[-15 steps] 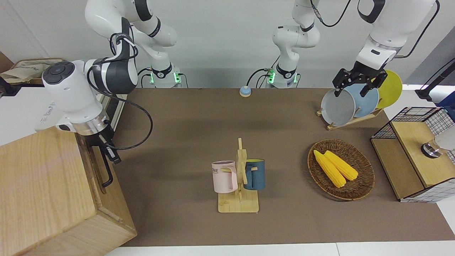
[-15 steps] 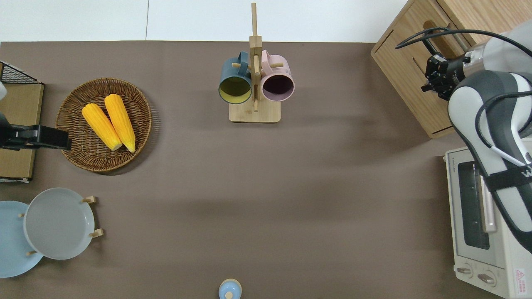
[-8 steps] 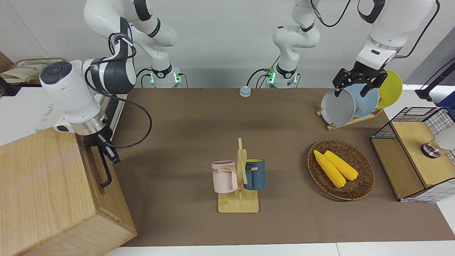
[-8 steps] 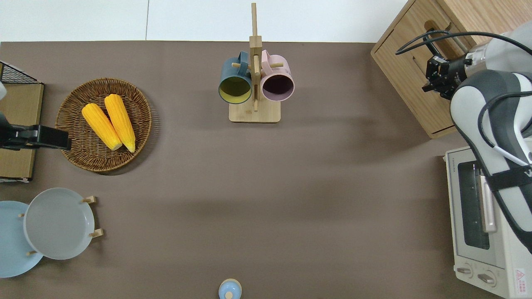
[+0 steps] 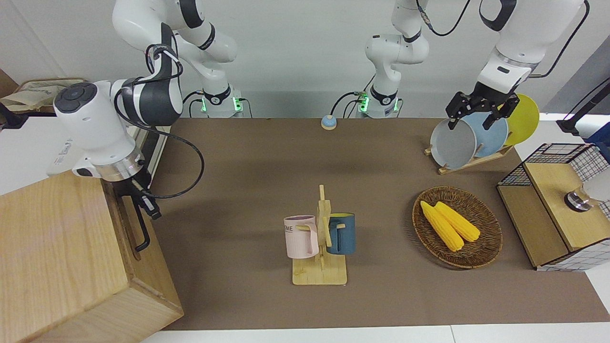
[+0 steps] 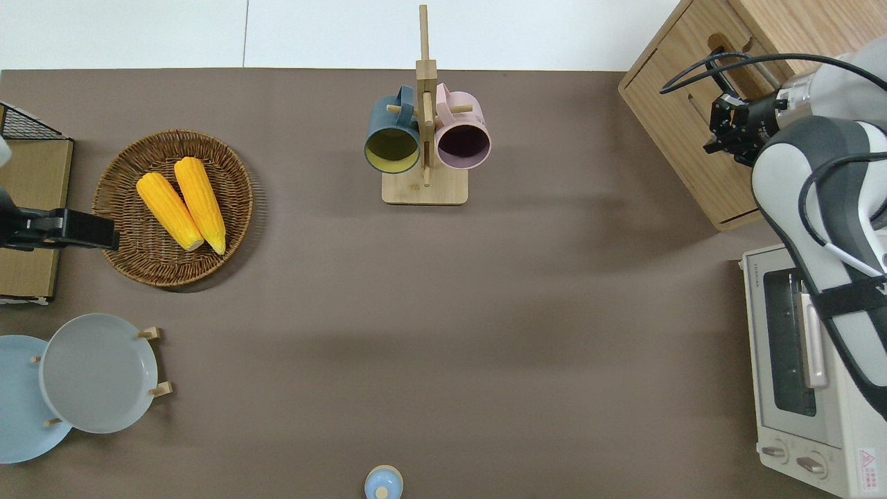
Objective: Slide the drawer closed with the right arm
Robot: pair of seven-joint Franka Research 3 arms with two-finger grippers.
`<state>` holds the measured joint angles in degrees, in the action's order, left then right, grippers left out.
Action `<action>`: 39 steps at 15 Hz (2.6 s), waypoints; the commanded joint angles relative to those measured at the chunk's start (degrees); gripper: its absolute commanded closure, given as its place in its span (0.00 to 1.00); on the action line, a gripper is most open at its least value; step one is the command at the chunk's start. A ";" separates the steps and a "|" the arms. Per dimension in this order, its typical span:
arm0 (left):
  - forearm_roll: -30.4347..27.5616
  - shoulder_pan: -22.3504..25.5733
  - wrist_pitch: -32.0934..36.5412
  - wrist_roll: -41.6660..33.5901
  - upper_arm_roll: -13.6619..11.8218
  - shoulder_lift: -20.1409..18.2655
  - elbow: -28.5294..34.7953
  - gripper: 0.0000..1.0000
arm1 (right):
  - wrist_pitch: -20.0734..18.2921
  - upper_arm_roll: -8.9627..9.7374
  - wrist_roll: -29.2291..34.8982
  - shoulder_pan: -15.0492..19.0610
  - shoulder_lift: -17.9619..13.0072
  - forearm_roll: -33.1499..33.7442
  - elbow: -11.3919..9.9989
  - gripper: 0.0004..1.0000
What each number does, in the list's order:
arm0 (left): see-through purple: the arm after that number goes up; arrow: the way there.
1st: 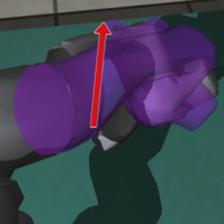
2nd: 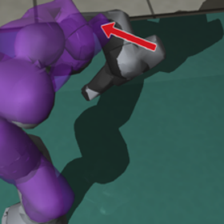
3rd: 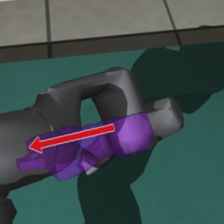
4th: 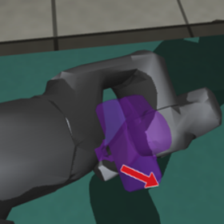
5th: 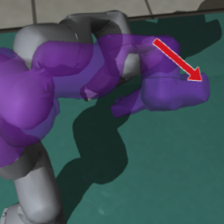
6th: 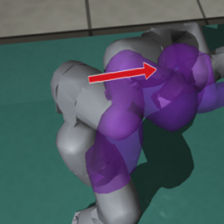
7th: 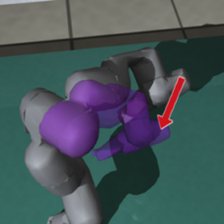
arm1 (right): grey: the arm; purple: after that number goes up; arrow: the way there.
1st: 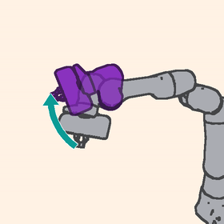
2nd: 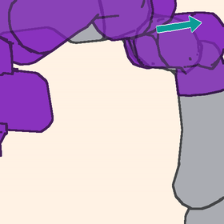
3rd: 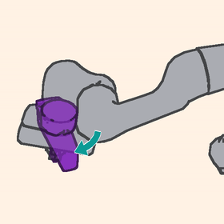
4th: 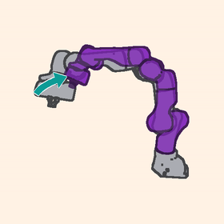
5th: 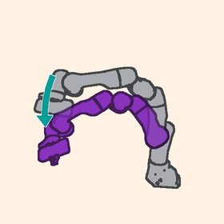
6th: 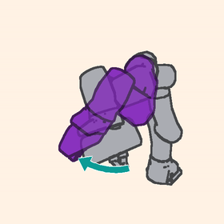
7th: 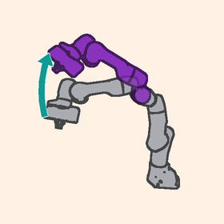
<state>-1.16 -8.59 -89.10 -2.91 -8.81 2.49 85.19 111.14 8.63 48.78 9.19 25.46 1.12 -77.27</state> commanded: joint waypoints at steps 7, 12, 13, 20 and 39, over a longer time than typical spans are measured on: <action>0.72 -0.99 -0.02 -0.43 -0.95 0.76 -1.17 0.00 | -6.37 0.33 -2.28 -6.46 -2.16 0.64 0.99 1.00; 0.72 -0.99 -0.02 -0.43 -0.95 0.76 -1.17 0.00 | -13.30 0.16 -5.95 -9.01 -6.99 0.20 0.63 1.00; 0.72 -0.99 -0.02 -0.43 -0.95 0.76 -1.17 0.00 | -15.15 0.16 -9.19 -9.01 -8.14 0.55 0.37 1.00; 0.72 -0.99 -0.02 -0.43 -0.95 0.76 -1.17 0.00 | -21.67 -4.14 -30.55 -8.75 -14.64 0.72 -1.90 1.00; 0.72 -0.99 -0.02 -0.43 -0.95 0.76 -1.17 0.00 | -21.67 -4.68 -40.07 -9.89 -16.67 0.82 -2.36 0.01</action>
<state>-1.15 -8.59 -89.10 -2.91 -8.81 2.49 85.19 89.36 3.50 10.74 -1.19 9.61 1.88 -78.49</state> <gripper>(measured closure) 0.000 0.207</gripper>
